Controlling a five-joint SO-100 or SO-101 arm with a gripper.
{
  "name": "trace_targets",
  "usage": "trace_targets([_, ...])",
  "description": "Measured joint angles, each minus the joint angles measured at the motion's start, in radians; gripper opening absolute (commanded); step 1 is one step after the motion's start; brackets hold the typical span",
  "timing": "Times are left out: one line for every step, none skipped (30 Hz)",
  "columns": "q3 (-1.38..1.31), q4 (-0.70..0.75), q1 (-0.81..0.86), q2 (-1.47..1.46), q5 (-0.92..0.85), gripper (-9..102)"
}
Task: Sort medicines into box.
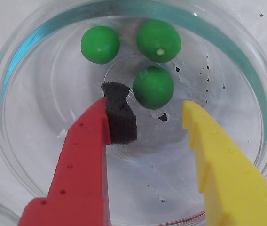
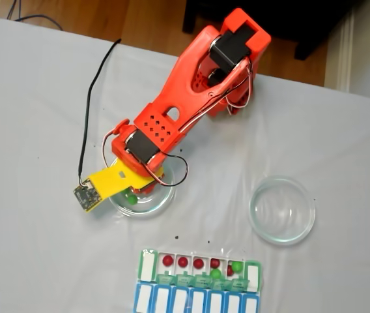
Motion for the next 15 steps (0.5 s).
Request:
trace_targets([0.0,-0.003,0.0,-0.002,0.0,19])
trace_targets([0.0,-0.009,0.0,-0.005,0.002,19])
trace_targets([0.0,-0.018,0.0,-0.012,0.008,19])
trace_targets([0.0,-0.023,0.0,-0.015,0.011,19])
trace_targets([0.0,-0.028,0.0,-0.02,0.015,19])
trace_targets([0.0,-0.032,0.0,-0.025,0.018,20])
trace_targets([0.0,-0.034,0.0,-0.026,0.018,20])
trace_targets([0.0,-0.034,0.0,-0.028,0.018,20])
trace_targets([0.0,-0.034,0.002,-0.028,0.018,20])
trace_targets([0.0,-0.034,0.002,-0.028,0.018,20])
trace_targets([0.0,-0.034,0.005,-0.028,0.018,20])
trace_targets([0.0,-0.034,0.006,-0.028,0.018,20])
trace_targets([0.0,-0.034,0.008,-0.028,0.018,20])
trace_targets([0.0,-0.034,0.008,-0.028,0.018,20])
trace_targets([0.0,-0.035,0.008,-0.028,0.018,20])
